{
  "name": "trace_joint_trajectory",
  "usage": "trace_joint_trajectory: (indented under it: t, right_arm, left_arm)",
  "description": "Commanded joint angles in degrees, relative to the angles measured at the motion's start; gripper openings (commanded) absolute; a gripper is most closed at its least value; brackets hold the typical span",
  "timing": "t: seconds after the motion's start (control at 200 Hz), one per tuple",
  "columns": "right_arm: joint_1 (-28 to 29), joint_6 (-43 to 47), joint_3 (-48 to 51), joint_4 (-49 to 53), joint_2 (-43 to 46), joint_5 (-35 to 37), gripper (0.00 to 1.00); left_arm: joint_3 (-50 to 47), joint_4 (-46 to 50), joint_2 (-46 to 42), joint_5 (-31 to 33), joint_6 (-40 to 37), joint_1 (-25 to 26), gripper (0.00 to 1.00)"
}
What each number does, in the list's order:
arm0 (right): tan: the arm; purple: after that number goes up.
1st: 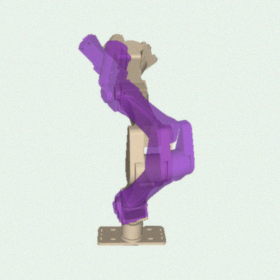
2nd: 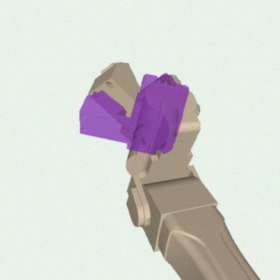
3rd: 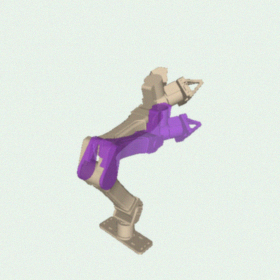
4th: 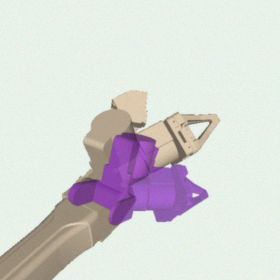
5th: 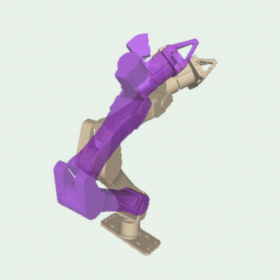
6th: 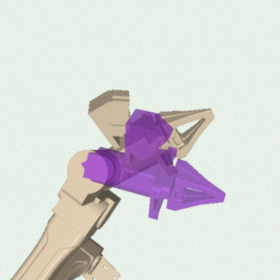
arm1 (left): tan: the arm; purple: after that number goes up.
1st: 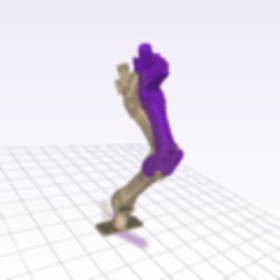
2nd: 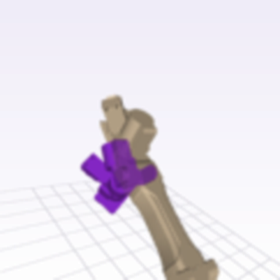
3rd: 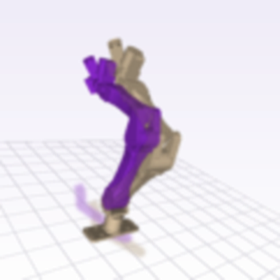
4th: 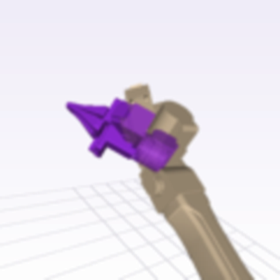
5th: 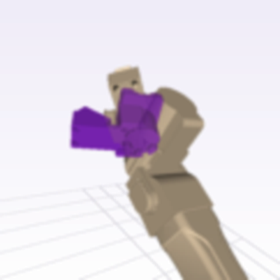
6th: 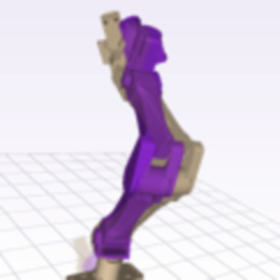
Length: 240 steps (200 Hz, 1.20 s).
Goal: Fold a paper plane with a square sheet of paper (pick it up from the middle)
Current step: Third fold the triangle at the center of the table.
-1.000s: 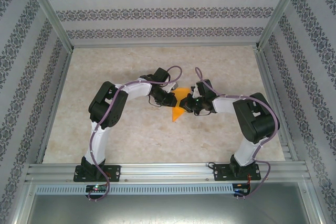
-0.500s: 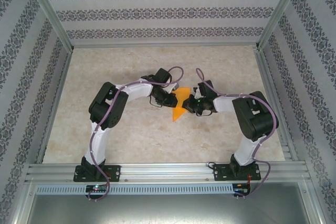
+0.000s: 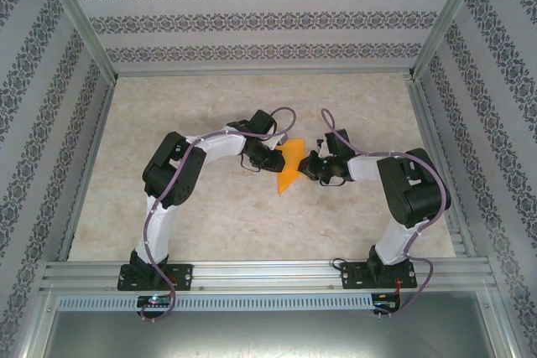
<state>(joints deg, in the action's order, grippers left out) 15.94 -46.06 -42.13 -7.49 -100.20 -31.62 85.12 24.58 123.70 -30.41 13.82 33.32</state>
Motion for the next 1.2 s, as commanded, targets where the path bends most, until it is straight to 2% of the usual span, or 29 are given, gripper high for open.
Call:
trace_joint_trajectory:
  t: [0.0,0.46,0.699,0.924,1.194]
  right_arm:
    - [-2.2,2.52,0.92,4.67,0.53,7.09,0.05]
    - [-3.62,6.46,-2.82,11.61,4.21,8.97,0.05]
    - [-0.2,4.84,-3.61,10.57,8.27,5.68,0.04]
    - [3.01,2.03,-6.7,5.56,1.24,3.23,0.04]
    - [1.36,4.75,-6.7,6.53,-3.16,5.12,0.03]
  left_arm:
    - [-3.21,3.63,6.08,8.6,-2.27,1.12,0.19]
    - [-3.03,3.79,6.09,8.36,-2.49,1.3,0.19]
    - [-2.6,4.03,6.2,8.1,-2.6,1.4,0.19]
    - [-2.33,4.2,6.46,8.22,-2.57,1.57,0.19]
    - [-2.6,4.51,6.08,8.78,-2.92,1.66,0.19]
